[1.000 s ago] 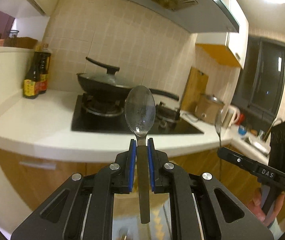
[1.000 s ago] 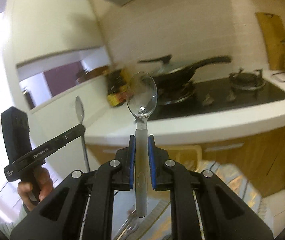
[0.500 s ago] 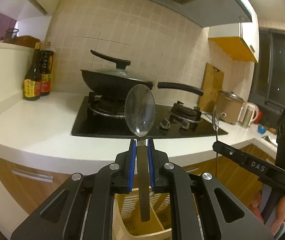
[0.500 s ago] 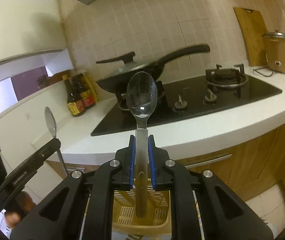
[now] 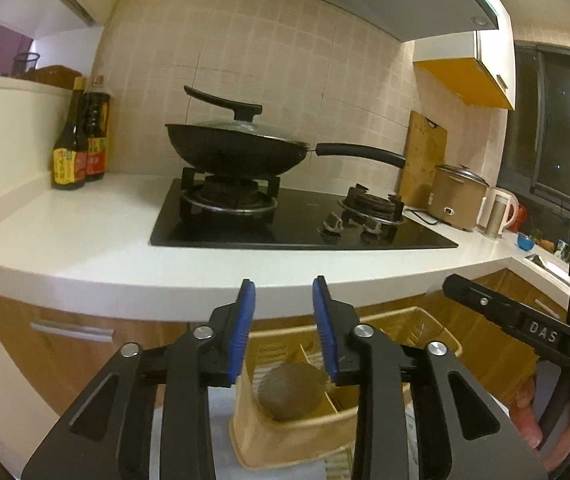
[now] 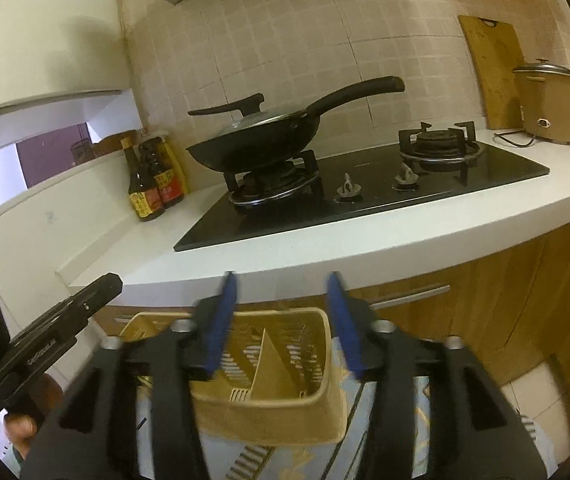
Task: Organize utensils
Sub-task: 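Open both tools to drop the spoons into the basket, then move both tools back down to the utensils on the cloth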
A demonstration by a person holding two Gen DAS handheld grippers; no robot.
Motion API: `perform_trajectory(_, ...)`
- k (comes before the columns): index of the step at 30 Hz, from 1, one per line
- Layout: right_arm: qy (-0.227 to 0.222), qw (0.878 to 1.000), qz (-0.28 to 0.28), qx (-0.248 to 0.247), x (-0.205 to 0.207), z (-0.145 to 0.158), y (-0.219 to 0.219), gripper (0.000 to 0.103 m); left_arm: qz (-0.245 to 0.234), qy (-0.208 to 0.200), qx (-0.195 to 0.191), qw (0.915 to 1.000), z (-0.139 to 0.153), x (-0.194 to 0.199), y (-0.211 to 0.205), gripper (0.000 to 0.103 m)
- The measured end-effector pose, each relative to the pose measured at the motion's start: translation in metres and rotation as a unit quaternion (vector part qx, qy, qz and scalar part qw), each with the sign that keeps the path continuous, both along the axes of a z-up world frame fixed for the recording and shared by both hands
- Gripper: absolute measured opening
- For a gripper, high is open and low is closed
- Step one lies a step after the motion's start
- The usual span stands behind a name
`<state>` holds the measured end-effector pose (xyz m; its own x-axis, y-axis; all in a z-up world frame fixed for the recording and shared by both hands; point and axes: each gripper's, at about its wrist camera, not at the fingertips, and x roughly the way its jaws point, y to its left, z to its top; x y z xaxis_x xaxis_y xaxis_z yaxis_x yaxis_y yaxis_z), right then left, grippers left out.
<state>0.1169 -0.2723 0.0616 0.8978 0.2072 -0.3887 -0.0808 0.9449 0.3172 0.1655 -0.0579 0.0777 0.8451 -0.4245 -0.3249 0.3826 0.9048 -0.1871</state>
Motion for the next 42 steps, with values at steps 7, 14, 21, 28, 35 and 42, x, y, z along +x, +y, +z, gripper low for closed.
perform_trajectory(7,0.053,0.998,0.000,-0.015,-0.041,0.005,0.005,0.045,-0.015,0.043,0.005,0.9990,-0.001,-0.034,0.019,0.051)
perform_trajectory(14,0.163,0.986,0.021,-0.016,-0.075,-0.024,0.020,0.045,-0.023,0.143,0.047,0.9883,-0.033,-0.069,0.038,0.051)
perform_trajectory(21,0.262,0.964,0.041,0.008,-0.091,-0.078,0.033,0.045,-0.034,0.240,0.077,0.9671,-0.079,-0.076,0.039,0.049)
perform_trajectory(28,0.323,0.943,0.053,0.049,-0.106,-0.118,0.034,0.035,-0.070,0.278,0.075,0.9550,-0.105,-0.087,0.032,0.038)
perform_trajectory(35,0.350,0.934,0.058,0.035,-0.113,-0.133,0.043,0.023,-0.067,0.292,0.074,0.9513,-0.114,-0.080,0.028,0.033)
perform_trajectory(42,0.359,0.932,0.052,-0.016,-0.110,-0.139,0.061,0.012,-0.069,0.303,0.071,0.9477,-0.122,-0.069,0.029,0.033)
